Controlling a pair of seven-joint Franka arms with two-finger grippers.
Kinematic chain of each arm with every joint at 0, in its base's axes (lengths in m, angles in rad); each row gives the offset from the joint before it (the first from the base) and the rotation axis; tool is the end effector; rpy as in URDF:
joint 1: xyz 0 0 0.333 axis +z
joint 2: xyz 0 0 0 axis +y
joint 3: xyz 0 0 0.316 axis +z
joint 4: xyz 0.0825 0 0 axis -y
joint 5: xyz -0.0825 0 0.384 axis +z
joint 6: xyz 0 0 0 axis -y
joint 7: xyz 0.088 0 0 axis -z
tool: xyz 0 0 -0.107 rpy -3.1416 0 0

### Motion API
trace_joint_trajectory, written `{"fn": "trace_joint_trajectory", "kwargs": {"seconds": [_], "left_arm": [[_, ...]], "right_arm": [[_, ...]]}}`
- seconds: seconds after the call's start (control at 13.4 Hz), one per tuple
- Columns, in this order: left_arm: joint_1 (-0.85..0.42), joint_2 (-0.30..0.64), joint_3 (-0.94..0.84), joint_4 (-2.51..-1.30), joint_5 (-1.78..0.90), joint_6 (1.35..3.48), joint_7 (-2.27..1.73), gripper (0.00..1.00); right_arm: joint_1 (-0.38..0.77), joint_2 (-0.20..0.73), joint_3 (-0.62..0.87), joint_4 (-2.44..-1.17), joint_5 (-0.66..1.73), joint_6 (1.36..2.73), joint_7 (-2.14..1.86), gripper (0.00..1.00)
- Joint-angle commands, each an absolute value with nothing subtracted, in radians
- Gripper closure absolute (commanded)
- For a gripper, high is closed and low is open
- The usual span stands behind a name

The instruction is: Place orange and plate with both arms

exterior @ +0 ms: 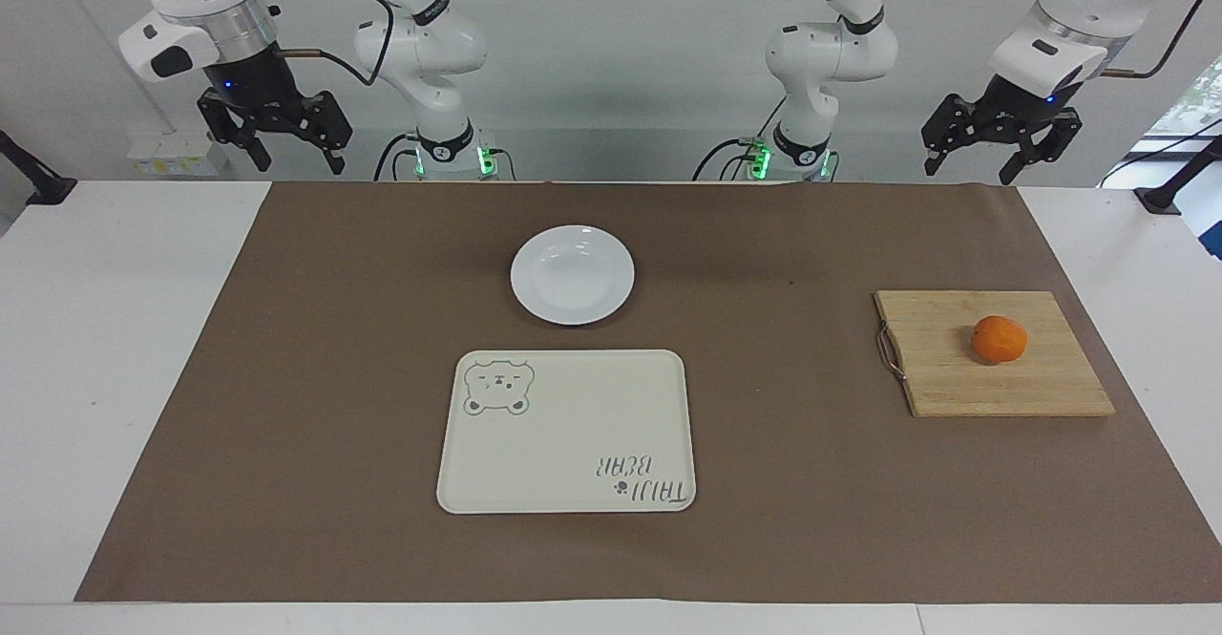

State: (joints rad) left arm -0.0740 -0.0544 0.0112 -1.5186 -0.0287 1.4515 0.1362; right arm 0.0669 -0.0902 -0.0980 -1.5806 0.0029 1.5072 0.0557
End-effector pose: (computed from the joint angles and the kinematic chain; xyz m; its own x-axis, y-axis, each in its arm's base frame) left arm 0.5236 -0.0361 0.6678 0.9796 -0.2010 -0.0086 -0.2007 -0.9792 0.0306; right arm 0.5194 -0.0185 0.6625 0.9961 -0.0862 0.0157 -0.0861 -0.9962 -0.0126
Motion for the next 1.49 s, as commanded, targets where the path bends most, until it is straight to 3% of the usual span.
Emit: {"fn": "trace_joint_trajectory", "kwargs": {"seconds": [0.0,1.42], "left_arm": [[-0.077,-0.063,0.017,-1.514,-0.029,1.453,0.143,0.00],[-0.069,-0.066,0.020,-1.525,-0.029,1.482,0.144,0.00]], "right_arm": [[0.064,-0.110,-0.095,-1.600,-0.009,1.499,0.072,0.00],[0.064,-0.109,-0.095,-1.600,-0.009,1.499,0.072,0.00]]}}
